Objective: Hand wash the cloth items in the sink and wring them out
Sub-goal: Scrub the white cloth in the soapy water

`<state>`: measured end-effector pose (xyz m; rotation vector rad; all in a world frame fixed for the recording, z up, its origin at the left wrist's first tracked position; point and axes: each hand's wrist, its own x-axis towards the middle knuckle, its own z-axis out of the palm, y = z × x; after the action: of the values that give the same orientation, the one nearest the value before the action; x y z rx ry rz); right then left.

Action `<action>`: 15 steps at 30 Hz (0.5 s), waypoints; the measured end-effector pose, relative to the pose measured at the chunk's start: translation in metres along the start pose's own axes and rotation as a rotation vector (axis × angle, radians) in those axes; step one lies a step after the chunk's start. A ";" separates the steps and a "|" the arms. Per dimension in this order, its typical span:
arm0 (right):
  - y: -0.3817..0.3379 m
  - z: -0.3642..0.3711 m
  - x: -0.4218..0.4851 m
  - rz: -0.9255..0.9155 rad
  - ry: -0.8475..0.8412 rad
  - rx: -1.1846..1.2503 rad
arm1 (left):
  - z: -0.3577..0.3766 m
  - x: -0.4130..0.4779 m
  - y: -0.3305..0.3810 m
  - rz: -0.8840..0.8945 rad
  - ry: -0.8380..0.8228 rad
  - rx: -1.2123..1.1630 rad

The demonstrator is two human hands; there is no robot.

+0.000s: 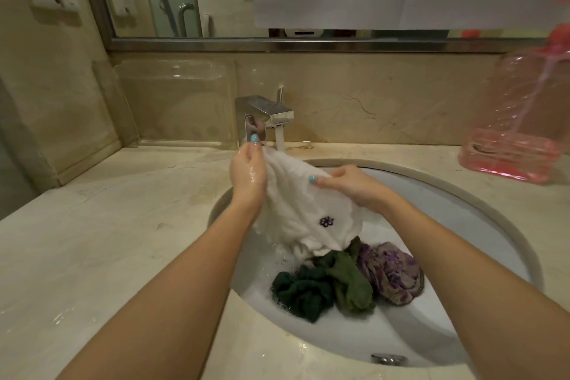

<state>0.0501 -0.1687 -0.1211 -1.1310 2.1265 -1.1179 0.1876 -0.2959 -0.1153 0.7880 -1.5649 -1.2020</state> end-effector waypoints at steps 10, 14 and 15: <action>-0.005 -0.004 -0.002 -0.030 -0.095 0.632 | 0.002 0.009 -0.017 -0.132 -0.158 0.065; -0.037 0.032 -0.002 -0.041 -0.053 0.521 | 0.010 0.007 -0.013 -0.268 -0.237 -0.031; -0.044 0.043 -0.001 -0.067 -0.026 0.429 | 0.011 0.007 -0.012 -0.282 -0.241 -0.036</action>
<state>0.1009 -0.2005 -0.1084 -1.0085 1.7226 -1.4902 0.1740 -0.3018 -0.1255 0.8871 -1.6580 -1.5745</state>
